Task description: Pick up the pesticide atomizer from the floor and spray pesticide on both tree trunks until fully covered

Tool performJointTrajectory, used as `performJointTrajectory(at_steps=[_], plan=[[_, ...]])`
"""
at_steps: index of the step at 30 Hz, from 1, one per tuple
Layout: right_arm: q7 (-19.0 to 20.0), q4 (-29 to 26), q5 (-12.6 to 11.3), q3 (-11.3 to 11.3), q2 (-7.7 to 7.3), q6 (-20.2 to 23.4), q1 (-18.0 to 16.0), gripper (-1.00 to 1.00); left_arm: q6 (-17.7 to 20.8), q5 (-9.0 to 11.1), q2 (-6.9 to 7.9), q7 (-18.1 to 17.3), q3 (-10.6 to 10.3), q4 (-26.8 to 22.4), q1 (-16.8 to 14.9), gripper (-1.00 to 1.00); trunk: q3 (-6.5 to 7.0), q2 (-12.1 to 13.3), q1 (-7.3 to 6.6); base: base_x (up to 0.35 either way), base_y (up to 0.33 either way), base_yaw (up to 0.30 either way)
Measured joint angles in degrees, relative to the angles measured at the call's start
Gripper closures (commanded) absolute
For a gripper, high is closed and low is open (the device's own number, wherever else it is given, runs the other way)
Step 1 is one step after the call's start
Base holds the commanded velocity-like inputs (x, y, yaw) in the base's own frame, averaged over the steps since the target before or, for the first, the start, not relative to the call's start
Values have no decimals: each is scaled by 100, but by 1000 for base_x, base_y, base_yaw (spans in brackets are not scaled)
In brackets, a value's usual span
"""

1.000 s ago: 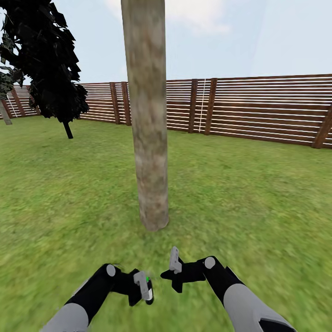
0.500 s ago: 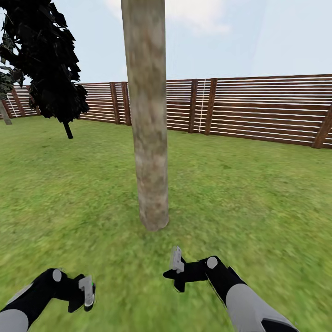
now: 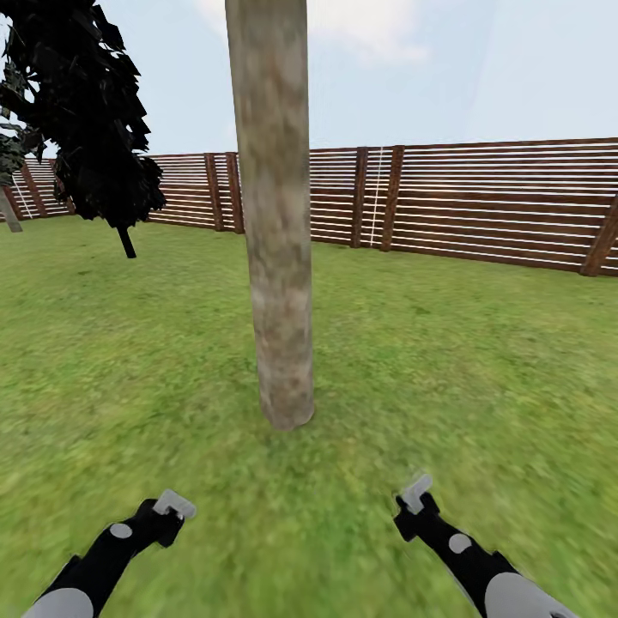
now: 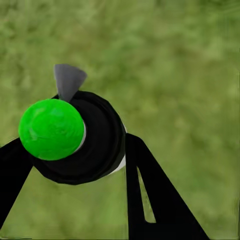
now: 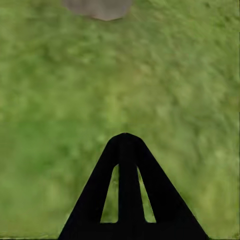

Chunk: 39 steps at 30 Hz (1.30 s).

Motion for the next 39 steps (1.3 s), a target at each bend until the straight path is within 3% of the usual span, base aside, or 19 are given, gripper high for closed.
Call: performJointTrajectory(at_steps=[1,3,4,6,8,10,11,14,18,25,29,39], plan=[[-611,216,1,-16,3,-8,80,100,9,114,-108,349,62,113,-1,100,0,0,0,0,0,0],[-1165,406,-79,-62,0,-16,187,100,21,329,-197,803,133,294,-2,100,0,0,0,0,0,0],[-1322,455,-155,-146,-2,-20,250,100,22,489,-219,989,151,379,-2,100,0,0,0,0,0,0],[-1530,505,-568,-483,-13,-22,383,100,12,929,-249,1260,167,595,2,100,0,0,0,0,0,0],[-1580,514,-865,-595,-60,-21,417,100,-4,1109,-249,1317,162,724,4,100,0,0,0,0,0,0],[-1604,525,-1088,-658,-201,-27,484,100,-15,1209,-245,1350,157,815,5,100,0,0,0,51,0,0],[-1608,525,-1121,-666,-249,-28,524,-100,-17,1224,-244,1355,156,832,5,100,0,0,-1,196,0,0],[-1612,530,-1317,-686,-418,-28,612,-100,-3,1253,-256,1380,164,865,5,100,1,0,-3,281,0,0],[-1592,543,-1551,-674,-456,-28,629,-100,15,1274,-263,1501,172,872,5,100,1,0,-4,322,-61,0],[-1587,555,-1591,-672,-425,-22,631,-100,15,1294,-274,1551,173,962,30,100,0,0,-3,273,-170,0],[-1588,560,-1592,-671,-420,-24,631,-100,20,1569,-320,1541,174,1029,31,100,1,0,-3,226,-222,0],[-1591,565,-1617,-673,-414,-23,631,-100,23,1563,-323,1546,176,1029,31,100,1,0,-1,161,-244,0]])
